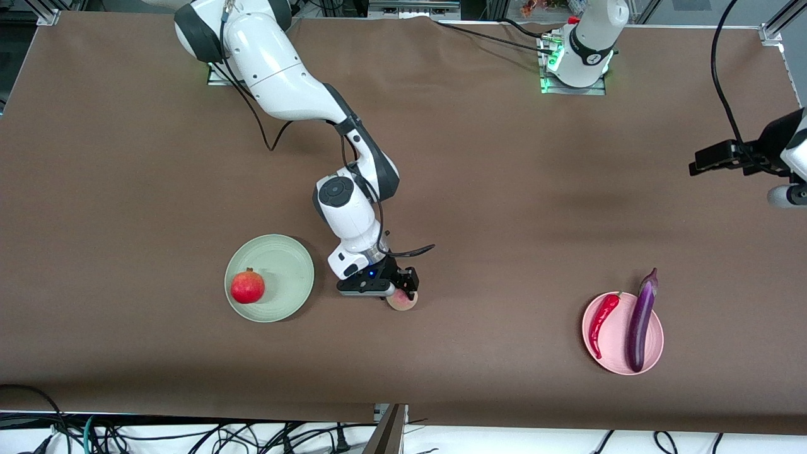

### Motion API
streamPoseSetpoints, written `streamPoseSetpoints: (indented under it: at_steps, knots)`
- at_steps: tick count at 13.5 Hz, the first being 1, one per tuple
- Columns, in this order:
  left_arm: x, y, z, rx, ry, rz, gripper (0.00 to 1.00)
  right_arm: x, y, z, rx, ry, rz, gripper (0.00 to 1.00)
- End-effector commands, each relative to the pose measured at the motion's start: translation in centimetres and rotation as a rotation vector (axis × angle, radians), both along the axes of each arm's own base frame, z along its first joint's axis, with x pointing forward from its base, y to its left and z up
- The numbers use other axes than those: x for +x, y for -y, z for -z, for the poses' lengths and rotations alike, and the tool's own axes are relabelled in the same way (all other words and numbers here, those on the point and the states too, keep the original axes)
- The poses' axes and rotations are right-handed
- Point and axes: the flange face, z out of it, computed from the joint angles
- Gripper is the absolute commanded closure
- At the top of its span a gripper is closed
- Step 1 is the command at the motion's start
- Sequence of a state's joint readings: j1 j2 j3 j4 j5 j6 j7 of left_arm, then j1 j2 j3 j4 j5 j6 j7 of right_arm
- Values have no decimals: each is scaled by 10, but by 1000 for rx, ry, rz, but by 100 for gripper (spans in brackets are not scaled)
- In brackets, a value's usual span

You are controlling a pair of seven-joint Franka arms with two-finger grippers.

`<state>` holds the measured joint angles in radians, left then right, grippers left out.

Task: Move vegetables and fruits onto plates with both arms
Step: 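Lift the peach with the right gripper and carry it over the green plate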

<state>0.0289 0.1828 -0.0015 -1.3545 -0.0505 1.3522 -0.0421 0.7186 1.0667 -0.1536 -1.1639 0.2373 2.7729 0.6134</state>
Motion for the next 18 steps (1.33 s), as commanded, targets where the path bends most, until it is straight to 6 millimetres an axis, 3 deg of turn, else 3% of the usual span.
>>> streamPoseSetpoints:
  at_steps: [1, 4, 6, 8, 12, 14, 15, 16, 17, 18]
  knots:
    - [-18, 5, -2, 26, -6, 1, 0, 12, 23, -15, -53, -27, -11, 96]
    - [-16, 10, -3, 25, -1, 15, 0, 16, 29, -41, -86, -59, -36, 99]
    - [-11, 13, 1, 26, 8, 19, 0, 25, 51, -68, -145, -105, -66, 99]
    - [-6, 12, 7, 26, 7, 19, 0, 35, 86, -101, -182, -142, -108, 99]
    - [-3, 15, 5, 25, 14, 17, 0, 42, 176, -112, -252, -166, -201, 96]
    - [0, 15, 2, 22, 23, 18, 0, 28, 208, -103, -271, -212, -215, 90]
    - [3, 14, 4, 21, 20, 17, 0, 22, 226, -98, -277, -233, -217, 82]
    - [3, 13, 5, 20, 20, 14, 0, 18, 243, -94, -283, -244, -226, 53]
    - [5, 13, 7, 19, 17, 14, 0, 17, 249, -96, -277, -248, -216, 1]
    - [8, 12, 3, 19, 29, 12, 0, 17, 250, -102, -265, -251, -209, 0]
